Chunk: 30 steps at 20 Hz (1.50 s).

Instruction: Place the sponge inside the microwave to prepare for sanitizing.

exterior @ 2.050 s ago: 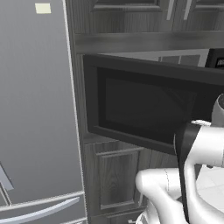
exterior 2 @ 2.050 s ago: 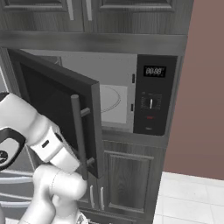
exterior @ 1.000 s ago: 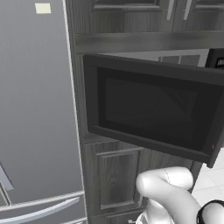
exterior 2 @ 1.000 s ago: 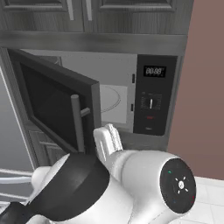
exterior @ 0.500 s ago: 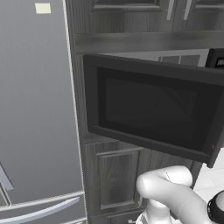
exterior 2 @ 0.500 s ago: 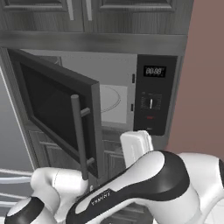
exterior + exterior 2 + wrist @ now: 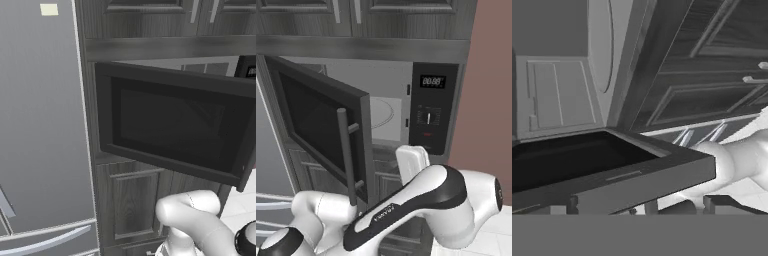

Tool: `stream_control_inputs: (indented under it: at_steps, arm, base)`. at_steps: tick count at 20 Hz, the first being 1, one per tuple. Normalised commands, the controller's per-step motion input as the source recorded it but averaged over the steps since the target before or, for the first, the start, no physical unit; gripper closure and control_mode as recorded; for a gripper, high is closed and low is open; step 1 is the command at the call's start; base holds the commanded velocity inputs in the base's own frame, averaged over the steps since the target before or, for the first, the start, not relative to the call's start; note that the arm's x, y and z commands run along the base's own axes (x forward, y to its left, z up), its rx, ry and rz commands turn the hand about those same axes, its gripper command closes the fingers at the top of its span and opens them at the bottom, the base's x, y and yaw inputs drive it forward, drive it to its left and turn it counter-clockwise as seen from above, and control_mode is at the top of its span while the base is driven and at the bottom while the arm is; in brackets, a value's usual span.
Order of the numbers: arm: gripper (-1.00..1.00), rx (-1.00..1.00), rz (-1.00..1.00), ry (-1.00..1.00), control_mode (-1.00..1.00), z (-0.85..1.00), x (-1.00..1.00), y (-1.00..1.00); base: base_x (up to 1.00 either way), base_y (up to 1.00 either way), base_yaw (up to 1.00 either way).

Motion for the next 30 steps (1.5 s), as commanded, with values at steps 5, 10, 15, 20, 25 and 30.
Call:
stream_control_inputs:
  at_steps: [5,10,15,20,25,30]
  arm:
    - [-1.00,0.00,0.05,-0.01,-1.00,0.05,0.07,0.73]
    - [-1.00,0.01,0.15,-0.01,-1.00,0.16,0.00,0.55]
    - [-1.00,0.22,0.12,0.02,-1.00,0.33,0.06,0.19]
    - [-1.00,0.14,0.18,0.05,-1.00,0.08,-0.21,0.45]
    - [-1.00,0.12,0.15,0.01,-1.00,-0.01,-0.03,0.07]
    - [-1.00,0.03,0.12,0.00,-1.00,-0.08,-0.57,0.53]
  base:
    - [0.00,0.00,0.00]
    - [0.00,0.00,0.00]
    - [0.00,0.00,0.00]
    - [0.00,0.00,0.00]
    - [0.00,0.00,0.00]
    - [0.00,0.00,0.00]
